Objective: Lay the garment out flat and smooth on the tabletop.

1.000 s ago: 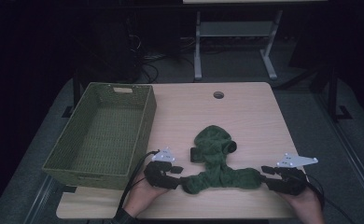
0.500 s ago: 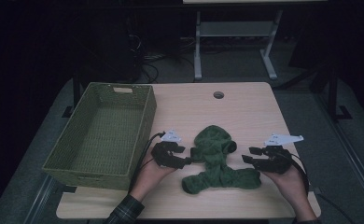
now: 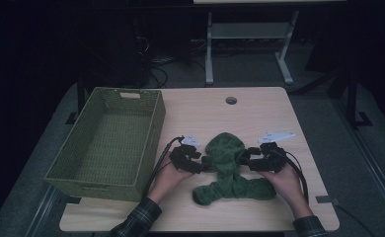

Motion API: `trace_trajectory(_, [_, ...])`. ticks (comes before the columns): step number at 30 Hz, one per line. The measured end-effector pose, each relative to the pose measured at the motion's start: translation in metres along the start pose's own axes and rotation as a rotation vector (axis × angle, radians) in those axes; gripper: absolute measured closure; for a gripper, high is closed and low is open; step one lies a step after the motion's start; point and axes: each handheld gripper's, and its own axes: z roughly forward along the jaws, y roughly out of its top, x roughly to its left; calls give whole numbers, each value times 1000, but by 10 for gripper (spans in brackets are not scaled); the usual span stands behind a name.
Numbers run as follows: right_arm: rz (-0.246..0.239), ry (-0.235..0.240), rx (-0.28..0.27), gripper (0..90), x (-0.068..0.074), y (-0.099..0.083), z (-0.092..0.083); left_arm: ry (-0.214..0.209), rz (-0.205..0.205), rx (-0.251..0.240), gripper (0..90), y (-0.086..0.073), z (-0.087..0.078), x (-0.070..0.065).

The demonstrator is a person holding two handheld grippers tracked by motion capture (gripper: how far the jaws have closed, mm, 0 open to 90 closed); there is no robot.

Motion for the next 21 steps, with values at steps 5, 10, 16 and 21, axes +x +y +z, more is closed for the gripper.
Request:
trace_trajectory(5, [-17,-25,5,640,-2,1,9,-20,25,-1,691,1,2,-1])
trace_trajectory(10, [-47,-29,1,781,-3,1,6,-8,38,-17,807,4,-5,-5])
trace_trajectory(16, [-60,-49,-13,807,-10,1,-11,29,30,-69,820,8,-24,-4])
trace_trajectory(21, [-50,-50,14,820,-26,-7,-12,40,21,-59,826,6,-22,-1])
